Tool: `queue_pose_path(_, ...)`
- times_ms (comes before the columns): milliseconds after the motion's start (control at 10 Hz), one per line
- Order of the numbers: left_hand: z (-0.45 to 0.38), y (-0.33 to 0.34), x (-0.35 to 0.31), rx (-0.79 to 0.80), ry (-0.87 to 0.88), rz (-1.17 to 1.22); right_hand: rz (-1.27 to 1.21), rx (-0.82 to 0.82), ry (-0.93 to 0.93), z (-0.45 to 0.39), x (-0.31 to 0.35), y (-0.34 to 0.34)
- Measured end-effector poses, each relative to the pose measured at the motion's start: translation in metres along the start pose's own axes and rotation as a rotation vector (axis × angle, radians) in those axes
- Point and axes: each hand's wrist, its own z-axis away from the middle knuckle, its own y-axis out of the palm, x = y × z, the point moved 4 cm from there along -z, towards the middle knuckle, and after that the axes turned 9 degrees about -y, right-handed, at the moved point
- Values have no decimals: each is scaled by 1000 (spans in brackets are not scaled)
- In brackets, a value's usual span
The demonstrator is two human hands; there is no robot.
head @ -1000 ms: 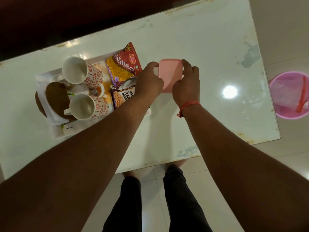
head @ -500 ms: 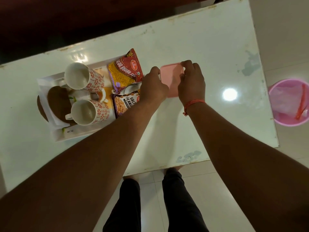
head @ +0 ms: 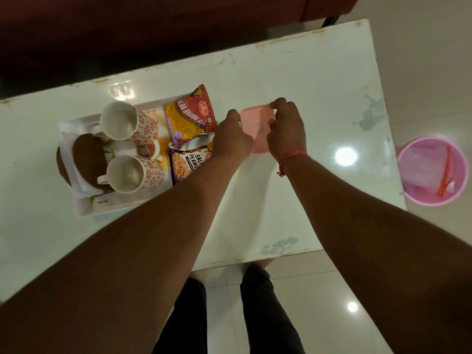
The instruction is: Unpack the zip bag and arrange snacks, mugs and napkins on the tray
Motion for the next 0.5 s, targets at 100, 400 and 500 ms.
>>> queue_pose_path(100,2,3,1,-13,1,-11,5,15,-7,0,1,-2)
queue_pose_path(400,7,-16,21,-168,171,-25,-43,-35,8,16,-4,-7)
queue_pose_path(500,27,-42,40,-310,303,-112,38,-132,-1,40,0,-13)
